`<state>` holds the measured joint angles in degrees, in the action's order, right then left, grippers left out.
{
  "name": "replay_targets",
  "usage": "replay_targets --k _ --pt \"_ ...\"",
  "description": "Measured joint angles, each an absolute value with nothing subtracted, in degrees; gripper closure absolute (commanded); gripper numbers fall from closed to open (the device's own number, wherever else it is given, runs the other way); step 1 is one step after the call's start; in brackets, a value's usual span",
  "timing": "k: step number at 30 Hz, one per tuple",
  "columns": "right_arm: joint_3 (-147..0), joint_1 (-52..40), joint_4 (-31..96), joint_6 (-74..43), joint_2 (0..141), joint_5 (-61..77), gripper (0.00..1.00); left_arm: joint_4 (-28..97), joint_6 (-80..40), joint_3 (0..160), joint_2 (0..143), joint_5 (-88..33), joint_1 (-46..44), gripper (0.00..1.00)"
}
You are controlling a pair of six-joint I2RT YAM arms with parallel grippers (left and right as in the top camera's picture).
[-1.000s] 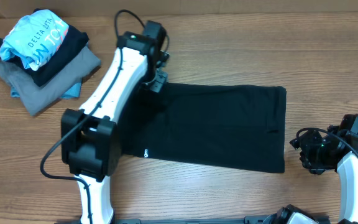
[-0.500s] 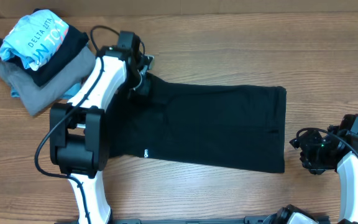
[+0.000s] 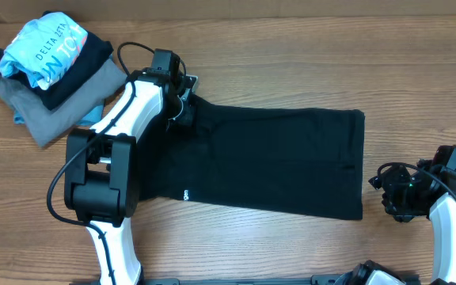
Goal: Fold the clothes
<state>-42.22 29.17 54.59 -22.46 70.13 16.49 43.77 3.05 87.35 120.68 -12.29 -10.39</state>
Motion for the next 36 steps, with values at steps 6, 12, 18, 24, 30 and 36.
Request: replay_targets --k 6,12,18,24,30,36 --pt "-42.22 29.17 54.65 -22.44 70.13 16.47 0.38 42.81 2.46 87.35 120.68 -12.56 -10.39 0.96" --pt "-42.22 29.17 54.63 -22.41 70.13 16.47 0.38 46.46 1.78 88.42 120.68 -14.24 -10.39 0.96" --pt "-42.22 29.17 54.39 -22.41 70.13 16.47 0.37 54.57 1.83 99.88 120.68 -12.49 -10.2 0.96" --pt "-42.22 29.17 53.52 -22.41 70.13 16.47 0.34 56.05 2.04 105.34 120.68 -10.7 -9.74 0.94" --pt "-42.22 29.17 51.42 -22.41 70.13 16.49 0.33 57.32 2.5 105.34 120.68 -9.89 -9.76 0.92" --pt "-42.22 29.17 50.13 -22.41 70.13 16.51 0.32 58.3 3.99 105.34 120.68 -9.02 -9.76 0.37"
